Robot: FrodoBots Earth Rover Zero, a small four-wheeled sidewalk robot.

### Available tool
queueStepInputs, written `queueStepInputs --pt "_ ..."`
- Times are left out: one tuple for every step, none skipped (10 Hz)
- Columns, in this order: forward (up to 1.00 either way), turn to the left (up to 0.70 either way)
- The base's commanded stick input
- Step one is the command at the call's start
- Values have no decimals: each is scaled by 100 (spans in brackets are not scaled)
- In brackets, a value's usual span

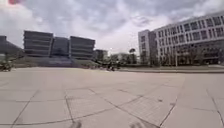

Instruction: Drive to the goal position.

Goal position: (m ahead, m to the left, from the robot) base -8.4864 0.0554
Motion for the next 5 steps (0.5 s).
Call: queueStepInputs --pt "69 10" --pt "62 15" --pt "45 16" --pt "16 13" --pt "0 6"
